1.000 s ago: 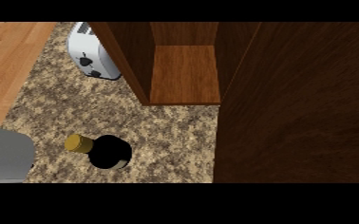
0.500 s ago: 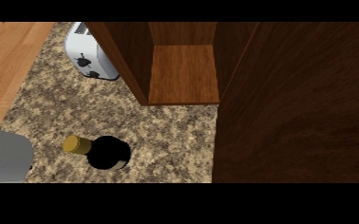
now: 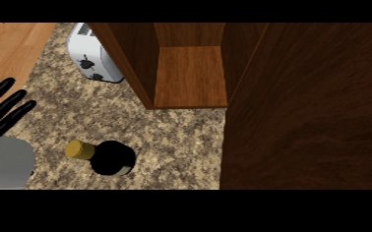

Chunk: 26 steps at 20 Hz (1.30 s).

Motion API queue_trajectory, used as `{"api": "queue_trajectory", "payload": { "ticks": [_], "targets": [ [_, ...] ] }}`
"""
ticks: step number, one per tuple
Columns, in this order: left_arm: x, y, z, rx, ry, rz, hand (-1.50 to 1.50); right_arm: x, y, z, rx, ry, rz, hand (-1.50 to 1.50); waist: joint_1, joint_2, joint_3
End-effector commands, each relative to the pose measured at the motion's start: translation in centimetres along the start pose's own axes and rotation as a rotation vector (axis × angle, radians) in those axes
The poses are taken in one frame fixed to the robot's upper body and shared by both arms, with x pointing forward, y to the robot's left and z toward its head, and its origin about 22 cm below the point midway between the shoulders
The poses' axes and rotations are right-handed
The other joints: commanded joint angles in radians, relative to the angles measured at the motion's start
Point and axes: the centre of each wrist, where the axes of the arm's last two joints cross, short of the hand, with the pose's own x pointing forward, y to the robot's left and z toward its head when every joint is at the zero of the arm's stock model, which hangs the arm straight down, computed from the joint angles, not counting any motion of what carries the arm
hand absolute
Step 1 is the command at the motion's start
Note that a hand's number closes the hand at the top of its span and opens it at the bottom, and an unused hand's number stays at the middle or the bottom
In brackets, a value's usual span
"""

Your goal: Pick up the wine, place it into the cabinet and close the cabinet

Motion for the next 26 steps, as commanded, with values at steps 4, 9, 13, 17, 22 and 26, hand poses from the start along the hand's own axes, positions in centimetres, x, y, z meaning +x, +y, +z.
{"api": "queue_trajectory", "payload": {
  "ticks": [4,9,13,17,22,26],
  "targets": [
    [-6.3,1.0,-1.1,0.031,0.039,-0.028,-1.50,2.4,-0.1,1.8,0.037,-0.067,-0.108,-1.50,0.003,0.001,0.000],
    [-8.8,2.2,-3.0,0.130,0.017,-0.119,-1.50,2.6,0.2,2.3,0.021,-0.054,-0.072,-1.50,-0.003,0.001,-0.001],
    [-10.9,4.4,-3.5,0.139,0.038,-0.115,-1.50,1.4,0.0,1.8,0.040,-0.058,-0.097,-1.50,-0.001,0.002,-0.001],
    [-14.1,4.0,-2.4,0.138,0.082,-0.100,-1.50,1.7,-0.1,2.4,0.035,-0.060,-0.093,-1.50,0.001,0.000,0.000],
    [-16.5,5.9,-2.6,0.125,0.138,-0.078,-1.50,1.9,-0.5,1.7,0.039,-0.054,-0.081,-1.50,0.004,0.002,-0.001],
    [-19.9,6.4,0.3,0.093,0.155,-0.018,-1.50,0.9,-0.5,2.4,0.036,-0.066,-0.083,-1.50,-0.002,0.001,-0.001]
  ]
}}
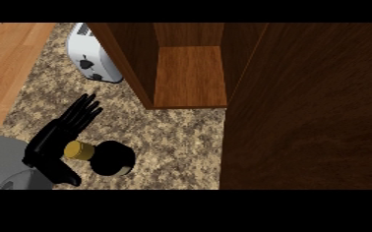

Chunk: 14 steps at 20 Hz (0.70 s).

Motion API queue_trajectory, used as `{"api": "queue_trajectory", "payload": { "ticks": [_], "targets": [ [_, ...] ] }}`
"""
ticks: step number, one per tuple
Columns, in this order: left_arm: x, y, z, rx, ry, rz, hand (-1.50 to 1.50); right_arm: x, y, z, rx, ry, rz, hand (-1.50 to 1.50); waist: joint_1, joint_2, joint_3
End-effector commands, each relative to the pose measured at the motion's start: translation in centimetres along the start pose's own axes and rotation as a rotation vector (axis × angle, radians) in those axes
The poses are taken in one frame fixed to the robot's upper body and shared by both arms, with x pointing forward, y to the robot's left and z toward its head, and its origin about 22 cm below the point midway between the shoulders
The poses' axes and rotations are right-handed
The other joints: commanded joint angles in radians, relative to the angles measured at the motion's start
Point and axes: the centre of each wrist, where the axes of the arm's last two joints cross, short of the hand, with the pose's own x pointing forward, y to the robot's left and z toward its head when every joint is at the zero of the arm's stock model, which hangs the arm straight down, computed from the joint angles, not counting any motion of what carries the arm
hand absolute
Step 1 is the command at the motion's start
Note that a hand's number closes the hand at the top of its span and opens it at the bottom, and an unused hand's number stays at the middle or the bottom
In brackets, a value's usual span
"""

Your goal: Pick up the wine, place it into the cabinet and close the cabinet

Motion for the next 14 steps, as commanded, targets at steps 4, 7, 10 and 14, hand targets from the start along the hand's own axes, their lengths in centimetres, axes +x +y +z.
{"api": "queue_trajectory", "payload": {
  "ticks": [4,7,10,14],
  "targets": [
    [-4.3,1.2,0.7,-0.075,0.036,0.076,-1.50,2.5,0.5,2.3,0.035,-0.061,-0.088,-1.50,-0.004,0.000,0.000],
    [-4.9,1.2,-0.6,-0.091,0.053,0.100,-1.50,3.7,0.8,2.2,0.028,-0.067,-0.068,-1.50,0.000,0.001,-0.001],
    [-7.5,0.6,0.7,-0.088,0.092,0.142,-1.50,2.8,-0.1,2.6,0.046,-0.062,-0.073,-1.50,-0.003,0.000,-0.001],
    [-8.3,0.9,0.3,-0.111,0.097,0.174,-1.50,2.7,1.2,1.9,0.028,-0.064,-0.070,-1.50,-0.004,0.002,-0.002]
  ]
}}
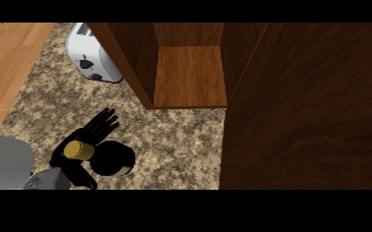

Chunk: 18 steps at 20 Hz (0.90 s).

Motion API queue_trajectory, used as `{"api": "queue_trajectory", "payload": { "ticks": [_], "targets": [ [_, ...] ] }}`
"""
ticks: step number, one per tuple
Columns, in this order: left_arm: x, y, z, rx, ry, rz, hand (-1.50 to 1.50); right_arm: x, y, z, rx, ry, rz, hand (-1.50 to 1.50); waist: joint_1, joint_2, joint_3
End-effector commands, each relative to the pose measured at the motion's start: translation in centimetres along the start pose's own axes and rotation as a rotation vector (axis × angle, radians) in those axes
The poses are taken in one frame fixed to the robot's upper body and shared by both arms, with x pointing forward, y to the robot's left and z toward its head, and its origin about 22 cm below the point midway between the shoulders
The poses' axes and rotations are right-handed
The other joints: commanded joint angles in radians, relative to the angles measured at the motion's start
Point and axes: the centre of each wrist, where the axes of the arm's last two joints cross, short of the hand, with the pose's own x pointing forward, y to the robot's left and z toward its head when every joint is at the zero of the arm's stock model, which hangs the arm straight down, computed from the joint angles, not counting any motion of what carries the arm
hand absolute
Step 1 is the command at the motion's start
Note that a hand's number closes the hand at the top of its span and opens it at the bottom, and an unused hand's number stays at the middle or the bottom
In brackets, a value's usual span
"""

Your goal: Pick up the wine, place it into the cabinet and close the cabinet

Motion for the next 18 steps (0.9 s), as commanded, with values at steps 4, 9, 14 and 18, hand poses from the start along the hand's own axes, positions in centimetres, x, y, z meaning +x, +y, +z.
{"api": "queue_trajectory", "payload": {
  "ticks": [4,9,14,18],
  "targets": [
    [-2.0,0.8,0.4,-0.062,-0.044,0.079,-1.50,2.7,0.2,1.9,0.032,-0.074,-0.046,-1.50,-0.004,0.000,0.000],
    [-3.9,-0.6,-1.8,-0.025,-0.052,0.153,-1.50,2.0,0.8,0.5,0.010,-0.061,-0.053,-1.50,-0.002,0.003,-0.001],
    [-4.0,-0.6,-1.9,-0.043,-0.068,0.162,-1.50,2.5,-0.1,1.8,0.030,-0.063,-0.039,-1.50,-0.008,0.001,0.000],
    [-5.0,-2.3,-4.1,-0.108,-0.036,0.210,1.50,1.9,1.0,1.0,0.019,-0.065,-0.048,-1.50,-0.014,0.002,-0.002]
  ]
}}
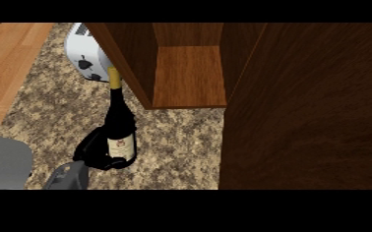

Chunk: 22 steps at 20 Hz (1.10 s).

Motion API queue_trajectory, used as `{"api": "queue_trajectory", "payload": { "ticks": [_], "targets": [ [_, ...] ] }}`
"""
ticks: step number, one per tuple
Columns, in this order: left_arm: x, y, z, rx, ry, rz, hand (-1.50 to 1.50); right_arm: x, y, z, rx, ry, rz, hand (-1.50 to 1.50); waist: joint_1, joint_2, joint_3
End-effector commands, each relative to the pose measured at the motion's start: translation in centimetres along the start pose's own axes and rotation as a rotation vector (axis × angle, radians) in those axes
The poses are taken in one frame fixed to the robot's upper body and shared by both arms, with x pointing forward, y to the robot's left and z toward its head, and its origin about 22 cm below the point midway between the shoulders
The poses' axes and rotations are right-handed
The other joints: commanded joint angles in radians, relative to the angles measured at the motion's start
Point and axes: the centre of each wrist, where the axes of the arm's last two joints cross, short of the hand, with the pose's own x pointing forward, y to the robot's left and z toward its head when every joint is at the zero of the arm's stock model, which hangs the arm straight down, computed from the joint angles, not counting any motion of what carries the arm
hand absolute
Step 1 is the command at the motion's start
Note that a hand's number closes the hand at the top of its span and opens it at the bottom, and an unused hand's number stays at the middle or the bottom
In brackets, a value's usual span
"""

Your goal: Pick up the wine, place it into the cabinet and close the cabinet

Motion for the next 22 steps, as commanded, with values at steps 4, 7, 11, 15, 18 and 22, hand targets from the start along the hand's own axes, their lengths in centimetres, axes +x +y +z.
{"api": "queue_trajectory", "payload": {
  "ticks": [4,7,11,15,18,22],
  "targets": [
    [-0.9,-1.1,-1.6,-0.223,-0.023,0.155,1.50,1.5,0.8,0.7,0.034,-0.031,-0.018,-1.50,-0.004,0.000,-0.001],
    [-1.5,-1.1,-0.3,-0.237,-0.048,0.121,1.50,1.9,0.5,1.6,0.005,-0.028,-0.017,-1.50,0.001,-0.002,0.000],
    [-0.9,-3.0,-1.2,-0.229,-0.174,-0.038,1.50,2.7,0.6,1.6,-0.022,-0.031,0.002,-1.50,0.019,-0.011,0.000],
    [-0.6,-2.3,0.0,0.058,-0.314,-0.182,1.50,1.6,0.1,1.3,-0.024,-0.029,0.007,-1.50,0.022,-0.009,0.002],
    [-0.1,-0.9,1.9,0.381,-0.421,-0.270,1.50,1.6,0.3,1.0,-0.017,-0.029,0.003,-1.50,0.037,-0.011,0.002],
    [0.1,-2.1,0.0,0.436,-0.436,-0.442,1.50,2.0,0.4,1.4,-0.006,-0.026,-0.011,-1.50,0.015,-0.006,0.002]
  ]
}}
